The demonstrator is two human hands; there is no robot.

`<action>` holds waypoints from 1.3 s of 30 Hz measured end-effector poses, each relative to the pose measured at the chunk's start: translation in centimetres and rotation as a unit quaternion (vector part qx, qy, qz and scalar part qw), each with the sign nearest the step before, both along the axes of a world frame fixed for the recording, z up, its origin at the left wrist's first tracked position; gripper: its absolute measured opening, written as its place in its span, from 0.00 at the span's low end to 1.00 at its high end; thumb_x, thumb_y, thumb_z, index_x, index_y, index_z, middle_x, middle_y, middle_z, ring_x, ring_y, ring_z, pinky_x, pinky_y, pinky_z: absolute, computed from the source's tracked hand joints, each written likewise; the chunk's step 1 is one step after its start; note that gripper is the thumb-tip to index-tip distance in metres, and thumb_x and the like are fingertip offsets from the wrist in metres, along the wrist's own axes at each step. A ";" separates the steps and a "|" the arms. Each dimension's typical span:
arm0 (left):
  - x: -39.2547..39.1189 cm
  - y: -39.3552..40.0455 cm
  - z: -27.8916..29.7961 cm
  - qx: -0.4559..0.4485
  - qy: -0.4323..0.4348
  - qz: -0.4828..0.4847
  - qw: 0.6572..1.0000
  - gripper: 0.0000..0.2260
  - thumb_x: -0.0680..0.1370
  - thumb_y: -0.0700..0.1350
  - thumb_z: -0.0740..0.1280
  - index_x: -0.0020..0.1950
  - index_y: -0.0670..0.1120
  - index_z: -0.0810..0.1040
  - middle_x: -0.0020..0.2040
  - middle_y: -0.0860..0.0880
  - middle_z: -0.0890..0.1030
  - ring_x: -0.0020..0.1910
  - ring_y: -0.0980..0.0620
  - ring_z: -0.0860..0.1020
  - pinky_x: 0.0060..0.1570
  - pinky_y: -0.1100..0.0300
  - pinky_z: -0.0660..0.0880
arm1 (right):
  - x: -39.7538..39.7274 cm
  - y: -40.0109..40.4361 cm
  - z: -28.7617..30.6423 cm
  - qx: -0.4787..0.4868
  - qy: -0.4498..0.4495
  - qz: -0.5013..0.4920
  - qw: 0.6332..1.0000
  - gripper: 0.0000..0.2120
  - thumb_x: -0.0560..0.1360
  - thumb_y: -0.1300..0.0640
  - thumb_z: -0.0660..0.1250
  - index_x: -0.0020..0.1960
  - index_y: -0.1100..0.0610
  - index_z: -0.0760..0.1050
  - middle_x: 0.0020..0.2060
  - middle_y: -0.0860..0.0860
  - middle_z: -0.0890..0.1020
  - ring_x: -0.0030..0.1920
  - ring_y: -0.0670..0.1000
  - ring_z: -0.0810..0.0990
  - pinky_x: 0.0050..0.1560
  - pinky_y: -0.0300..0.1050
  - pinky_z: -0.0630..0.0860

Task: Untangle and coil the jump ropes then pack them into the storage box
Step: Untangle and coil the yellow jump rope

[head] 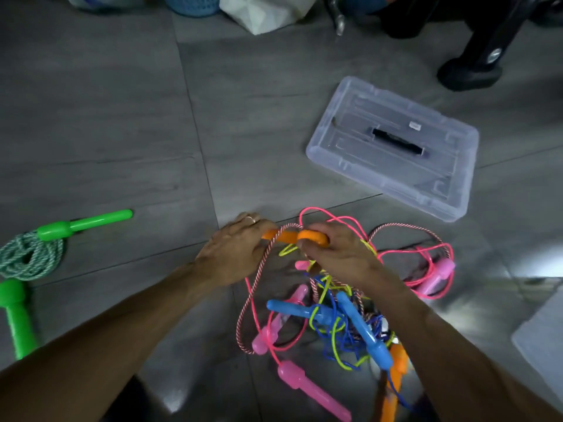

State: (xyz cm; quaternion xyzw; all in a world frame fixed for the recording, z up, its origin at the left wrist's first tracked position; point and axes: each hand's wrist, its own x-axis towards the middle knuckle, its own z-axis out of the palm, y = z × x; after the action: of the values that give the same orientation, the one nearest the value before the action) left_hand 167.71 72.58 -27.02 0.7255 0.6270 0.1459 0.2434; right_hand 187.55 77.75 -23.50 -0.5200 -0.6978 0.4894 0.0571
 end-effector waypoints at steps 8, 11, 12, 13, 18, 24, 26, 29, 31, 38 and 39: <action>4.7 1.9 12.6 -0.012 -0.014 -0.134 0.991 0.10 0.73 0.50 0.69 0.51 0.49 0.73 0.48 0.50 0.79 0.50 0.49 0.75 0.47 0.61 0.66 | 3.1 0.0 13.2 -0.030 0.027 -0.015 0.999 0.15 0.70 0.48 0.73 0.49 0.56 0.76 0.38 0.55 0.84 0.25 0.47 0.76 0.25 0.40 0.73; 5.8 1.1 16.8 -0.048 -0.052 -0.094 0.993 0.07 0.77 0.45 0.65 0.44 0.52 0.68 0.38 0.55 0.73 0.40 0.51 0.73 0.39 0.60 0.65 | 4.8 -0.2 16.8 -0.016 0.091 -0.036 0.995 0.10 0.70 0.50 0.73 0.43 0.56 0.77 0.32 0.53 0.82 0.26 0.47 0.75 0.30 0.41 0.73; 5.6 0.7 17.9 -0.055 -0.060 -0.076 0.994 0.06 0.78 0.45 0.65 0.45 0.52 0.68 0.37 0.57 0.72 0.39 0.52 0.72 0.38 0.61 0.66 | 5.6 -0.2 17.7 -0.005 0.102 -0.036 0.994 0.08 0.69 0.53 0.74 0.43 0.55 0.77 0.32 0.54 0.82 0.29 0.48 0.76 0.34 0.42 0.74; 5.2 0.2 18.9 -0.064 -0.069 -0.059 0.994 0.06 0.78 0.45 0.64 0.45 0.52 0.68 0.36 0.57 0.72 0.38 0.54 0.72 0.38 0.61 0.67 | 6.3 -0.2 18.4 0.000 0.104 -0.025 0.994 0.07 0.69 0.57 0.75 0.42 0.55 0.78 0.34 0.54 0.82 0.33 0.48 0.77 0.39 0.44 0.75; 3.2 -3.8 22.8 -0.094 -0.096 0.021 0.991 0.04 0.78 0.42 0.65 0.44 0.49 0.71 0.34 0.54 0.72 0.31 0.59 0.68 0.38 0.59 0.68 | 8.0 -2.0 20.3 0.036 0.041 0.037 0.998 0.07 0.72 0.69 0.68 0.44 0.59 0.79 0.31 0.50 0.79 0.27 0.36 0.73 0.37 0.34 0.71; 2.9 -9.0 27.0 -0.141 -0.210 0.081 0.964 0.20 0.68 0.36 0.71 0.54 0.53 0.71 0.34 0.46 0.78 0.31 0.52 0.76 0.35 0.55 0.76 | 4.8 -5.2 24.7 0.013 0.113 0.101 0.988 0.10 0.75 0.71 0.60 0.51 0.59 0.75 0.34 0.54 0.81 0.24 0.42 0.78 0.30 0.37 0.75; 3.6 -10.3 28.5 -0.123 -0.296 0.103 0.942 0.21 0.67 0.39 0.74 0.57 0.51 0.73 0.33 0.45 0.76 0.30 0.50 0.75 0.33 0.55 0.76 | 3.3 -6.1 26.1 0.027 0.125 0.117 0.985 0.11 0.74 0.71 0.60 0.48 0.57 0.72 0.36 0.55 0.83 0.25 0.46 0.78 0.29 0.39 0.74; 4.0 -11.7 30.3 -0.107 -0.345 0.158 0.919 0.14 0.71 0.50 0.74 0.49 0.44 0.75 0.29 0.48 0.70 0.22 0.54 0.68 0.23 0.64 0.67 | 1.8 -7.0 27.0 0.017 0.154 0.094 0.983 0.10 0.73 0.74 0.60 0.47 0.61 0.71 0.34 0.57 0.81 0.22 0.47 0.77 0.26 0.38 0.72; 3.6 -12.4 30.9 -0.138 -0.380 0.186 0.896 0.19 0.73 0.61 0.66 0.44 0.45 0.73 0.26 0.49 0.65 0.21 0.55 0.62 0.21 0.67 0.61 | 1.7 -7.2 26.3 0.001 0.172 0.091 0.981 0.09 0.73 0.75 0.60 0.48 0.64 0.72 0.32 0.57 0.79 0.23 0.46 0.76 0.28 0.37 0.73; 1.9 -11.8 31.4 -0.109 -0.531 0.229 0.809 0.10 0.77 0.39 0.55 0.39 0.41 0.74 0.32 0.46 0.77 0.26 0.50 0.75 0.26 0.63 0.70 | 3.3 -6.1 22.5 0.144 -0.036 0.186 0.971 0.11 0.71 0.62 0.69 0.36 0.46 0.78 0.31 0.45 0.79 0.33 0.41 0.76 0.40 0.38 0.72; 1.8 -11.7 31.4 -0.112 -0.543 0.233 0.799 0.10 0.76 0.38 0.55 0.39 0.41 0.74 0.32 0.46 0.77 0.27 0.51 0.75 0.26 0.63 0.70 | 3.5 -6.0 22.5 0.154 -0.036 0.171 0.973 0.12 0.72 0.60 0.70 0.34 0.45 0.77 0.29 0.44 0.78 0.31 0.38 0.74 0.39 0.36 0.70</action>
State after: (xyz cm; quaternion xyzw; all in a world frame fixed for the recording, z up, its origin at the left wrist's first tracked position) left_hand 169.54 60.88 4.39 0.3268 0.5544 0.4971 0.5820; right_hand 191.09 71.73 -1.01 -0.3950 -0.8449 0.3598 0.0264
